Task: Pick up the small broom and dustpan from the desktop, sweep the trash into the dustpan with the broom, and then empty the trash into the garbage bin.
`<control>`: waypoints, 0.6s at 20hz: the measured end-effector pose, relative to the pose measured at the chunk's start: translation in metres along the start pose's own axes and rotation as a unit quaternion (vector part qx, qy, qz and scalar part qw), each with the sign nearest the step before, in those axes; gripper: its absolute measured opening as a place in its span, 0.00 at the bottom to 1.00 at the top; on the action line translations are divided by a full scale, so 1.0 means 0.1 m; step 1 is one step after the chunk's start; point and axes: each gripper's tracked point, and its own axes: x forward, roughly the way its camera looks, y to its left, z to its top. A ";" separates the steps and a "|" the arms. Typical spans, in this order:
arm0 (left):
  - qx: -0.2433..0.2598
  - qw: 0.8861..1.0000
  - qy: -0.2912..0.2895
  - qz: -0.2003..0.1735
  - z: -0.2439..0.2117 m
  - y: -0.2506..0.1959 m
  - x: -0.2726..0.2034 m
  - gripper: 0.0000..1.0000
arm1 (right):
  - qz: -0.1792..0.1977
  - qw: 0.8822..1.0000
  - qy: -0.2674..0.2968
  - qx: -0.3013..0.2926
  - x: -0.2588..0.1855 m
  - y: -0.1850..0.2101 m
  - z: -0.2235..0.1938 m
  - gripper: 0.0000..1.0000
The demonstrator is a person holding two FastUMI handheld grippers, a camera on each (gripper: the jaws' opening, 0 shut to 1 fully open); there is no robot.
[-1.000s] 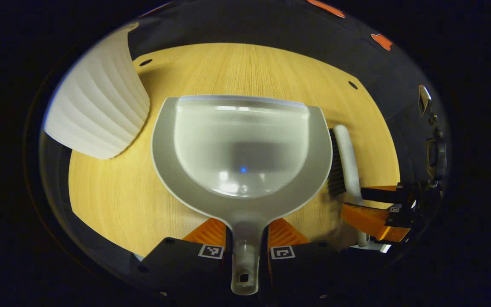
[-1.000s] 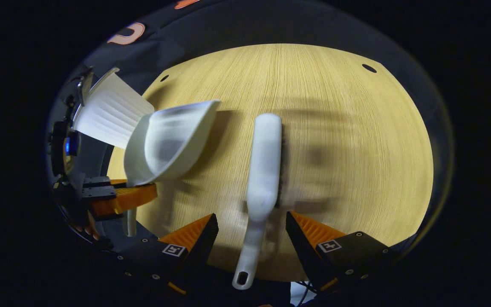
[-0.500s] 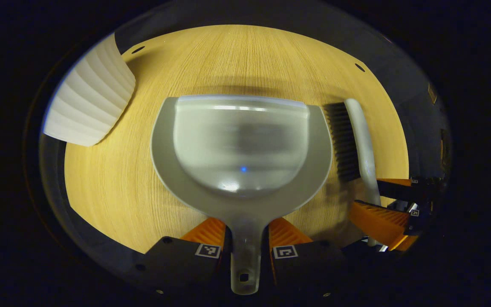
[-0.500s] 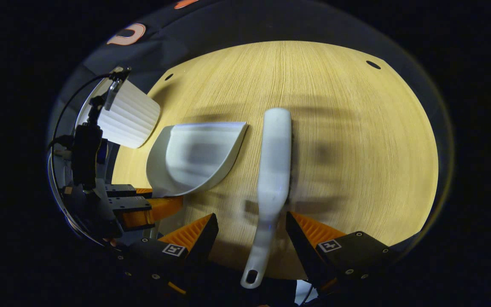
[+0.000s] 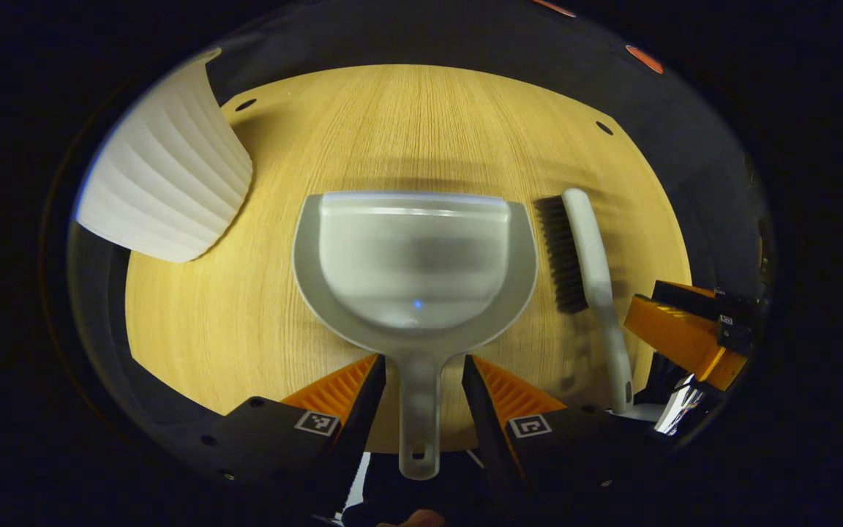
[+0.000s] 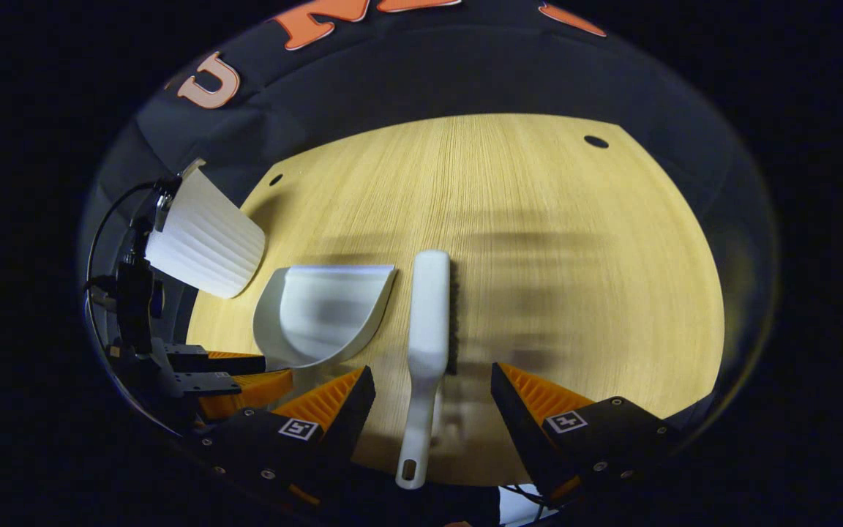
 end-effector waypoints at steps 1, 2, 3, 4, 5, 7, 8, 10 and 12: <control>0.005 1.000 -0.023 0.007 0.08 0.01 -0.08 0.71 | -0.006 1.000 -0.020 -0.008 -0.06 -0.01 0.10 0.97; 0.012 0.998 -0.053 0.013 0.20 0.01 -0.18 0.72 | -0.011 0.999 -0.045 -0.013 -0.14 -0.02 0.23 0.97; 0.017 0.996 -0.084 0.021 0.32 0.01 -0.28 0.72 | -0.014 0.997 -0.069 -0.016 -0.24 -0.03 0.35 0.96; 0.023 0.992 -0.119 0.030 0.46 0.02 -0.37 0.72 | -0.016 0.996 -0.091 -0.016 -0.33 -0.04 0.46 0.96; 0.025 0.987 -0.153 0.040 0.58 0.03 -0.43 0.77 | -0.018 0.993 -0.113 -0.015 -0.43 -0.05 0.57 0.96; 0.023 0.976 -0.213 0.048 0.80 0.02 -0.57 0.85 | -0.027 0.987 -0.156 -0.017 -0.62 -0.09 0.80 0.96; 0.019 0.969 -0.240 0.048 0.85 0.05 -0.61 0.87 | -0.035 0.983 -0.179 -0.021 -0.74 -0.11 0.90 0.97; 0.011 0.956 -0.290 0.046 0.97 0.26 -0.71 0.87 | -0.045 0.972 -0.228 -0.030 -0.89 -0.13 1.13 0.97; 0.009 0.940 -0.337 0.052 1.05 0.42 -0.79 0.86 | -0.049 0.961 -0.270 -0.039 -1.07 -0.10 1.28 0.96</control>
